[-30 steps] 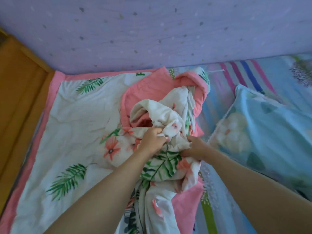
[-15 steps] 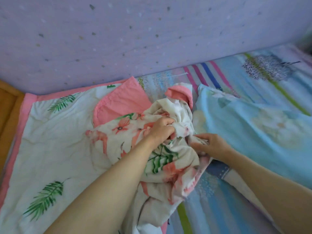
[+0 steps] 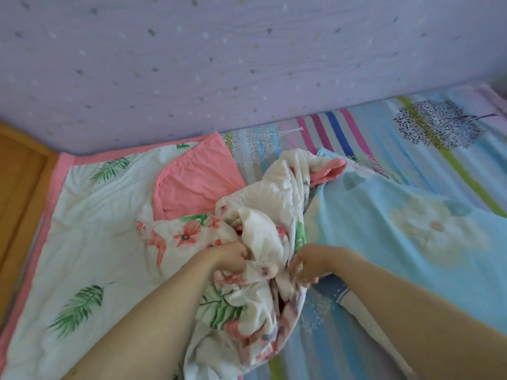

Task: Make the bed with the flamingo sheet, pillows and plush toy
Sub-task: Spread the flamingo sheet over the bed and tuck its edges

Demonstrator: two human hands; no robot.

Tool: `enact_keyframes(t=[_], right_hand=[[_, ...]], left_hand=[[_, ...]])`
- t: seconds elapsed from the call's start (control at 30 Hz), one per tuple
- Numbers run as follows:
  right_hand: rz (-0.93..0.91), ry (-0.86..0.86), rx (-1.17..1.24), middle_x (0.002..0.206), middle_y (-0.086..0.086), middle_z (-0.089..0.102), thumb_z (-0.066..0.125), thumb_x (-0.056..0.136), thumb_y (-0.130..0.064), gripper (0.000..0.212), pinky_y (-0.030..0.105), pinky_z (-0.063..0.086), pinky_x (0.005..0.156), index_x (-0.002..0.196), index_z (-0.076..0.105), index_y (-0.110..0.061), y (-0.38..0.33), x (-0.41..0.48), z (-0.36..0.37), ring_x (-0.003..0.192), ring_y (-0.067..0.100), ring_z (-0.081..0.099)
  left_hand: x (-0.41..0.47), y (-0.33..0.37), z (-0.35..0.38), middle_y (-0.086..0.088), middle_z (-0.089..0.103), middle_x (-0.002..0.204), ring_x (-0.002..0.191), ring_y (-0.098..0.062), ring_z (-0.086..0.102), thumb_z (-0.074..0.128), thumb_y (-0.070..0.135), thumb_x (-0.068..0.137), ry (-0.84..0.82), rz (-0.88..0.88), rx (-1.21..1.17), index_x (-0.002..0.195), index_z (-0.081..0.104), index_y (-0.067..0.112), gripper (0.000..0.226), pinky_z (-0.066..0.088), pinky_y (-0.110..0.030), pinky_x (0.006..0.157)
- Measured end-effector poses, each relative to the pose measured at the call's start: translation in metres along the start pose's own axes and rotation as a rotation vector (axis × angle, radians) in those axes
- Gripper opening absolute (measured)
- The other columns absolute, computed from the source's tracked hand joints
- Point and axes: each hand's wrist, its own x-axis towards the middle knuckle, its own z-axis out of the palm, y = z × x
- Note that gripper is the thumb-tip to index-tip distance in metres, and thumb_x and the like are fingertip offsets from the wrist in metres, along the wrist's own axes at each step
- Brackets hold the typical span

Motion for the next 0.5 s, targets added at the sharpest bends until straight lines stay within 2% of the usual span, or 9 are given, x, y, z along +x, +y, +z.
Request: enact_keyframes(t=[0.07, 0.1, 0.17, 0.27, 0.33, 0.43, 0.5], right_hand=[[-0.008, 0.157, -0.106, 0.126, 0.0, 0.06, 0.056, 0.09, -0.02, 0.035, 0.028, 0.043, 0.096, 0.124, 0.062, -0.024, -0.003, 0.0, -0.017, 0.111, 0.019, 0.058], [-0.016, 0.235, -0.147, 0.128, -0.001, 0.058, 0.053, 0.092, -0.024, 0.032, 0.028, 0.04, 0.099, 0.123, 0.062, -0.024, -0.006, 0.001, -0.026, 0.118, 0.019, 0.054], [-0.019, 0.356, -0.125, 0.126, -0.002, 0.059, 0.051, 0.094, -0.03, 0.032, 0.028, 0.04, 0.096, 0.123, 0.061, -0.025, -0.01, 0.006, -0.038, 0.117, 0.019, 0.053], [-0.052, 0.4, -0.082, 0.129, -0.003, 0.057, 0.053, 0.093, -0.032, 0.035, 0.03, 0.042, 0.096, 0.128, 0.057, -0.027, -0.022, 0.022, -0.048, 0.118, 0.018, 0.053], [-0.075, 0.39, -0.087, 0.132, -0.003, 0.054, 0.054, 0.093, -0.033, 0.038, 0.033, 0.043, 0.099, 0.13, 0.054, -0.027, -0.034, 0.033, -0.049, 0.12, 0.018, 0.051], [-0.079, 0.382, -0.085, 0.133, -0.002, 0.049, 0.052, 0.095, -0.037, 0.038, 0.036, 0.043, 0.1, 0.13, 0.055, -0.022, -0.054, 0.049, -0.045, 0.123, 0.02, 0.048], [-0.05, 0.426, -0.117, 0.124, 0.001, 0.053, 0.047, 0.097, -0.039, 0.036, 0.035, 0.047, 0.092, 0.12, 0.061, -0.016, -0.063, 0.057, -0.045, 0.114, 0.021, 0.053]], left_hand=[[-0.007, 0.0, -0.003, -0.014, 0.061, 0.092, 0.078, -0.023, 0.056, 0.05, 0.001, 0.079, -0.054, -0.043, 0.049, 0.084, 0.058, 0.007, 0.011, 0.036, -0.022, 0.049], [-0.011, -0.001, -0.004, -0.017, 0.058, 0.091, 0.075, -0.025, 0.055, 0.048, 0.001, 0.079, -0.08, -0.06, 0.04, 0.08, 0.057, 0.003, 0.009, 0.035, -0.022, 0.048], [-0.014, -0.006, -0.004, -0.013, 0.055, 0.085, 0.076, -0.03, 0.061, 0.049, 0.001, 0.08, -0.147, -0.097, -0.054, 0.078, 0.055, 0.007, 0.009, 0.043, -0.025, 0.049], [-0.024, -0.022, -0.012, -0.013, 0.063, 0.092, 0.074, -0.022, 0.062, 0.048, 0.001, 0.085, -0.216, -0.141, -0.286, 0.099, 0.061, 0.015, 0.024, 0.054, -0.029, 0.056], [-0.024, -0.039, -0.022, -0.018, 0.069, 0.094, 0.073, -0.021, 0.065, 0.045, -0.002, 0.088, -0.092, -0.113, -0.413, 0.095, 0.062, 0.011, 0.023, 0.048, -0.022, 0.049], [-0.01, -0.079, -0.037, -0.008, 0.067, 0.066, 0.056, -0.019, 0.063, 0.038, 0.0, 0.089, 0.279, -0.147, -0.487, 0.081, 0.06, 0.01, 0.025, 0.032, -0.016, 0.04], [0.0, -0.103, -0.046, -0.006, 0.067, 0.066, 0.058, -0.022, 0.063, 0.045, 0.007, 0.093, 0.441, -0.153, -0.452, 0.08, 0.06, 0.012, 0.021, 0.037, -0.018, 0.043]])
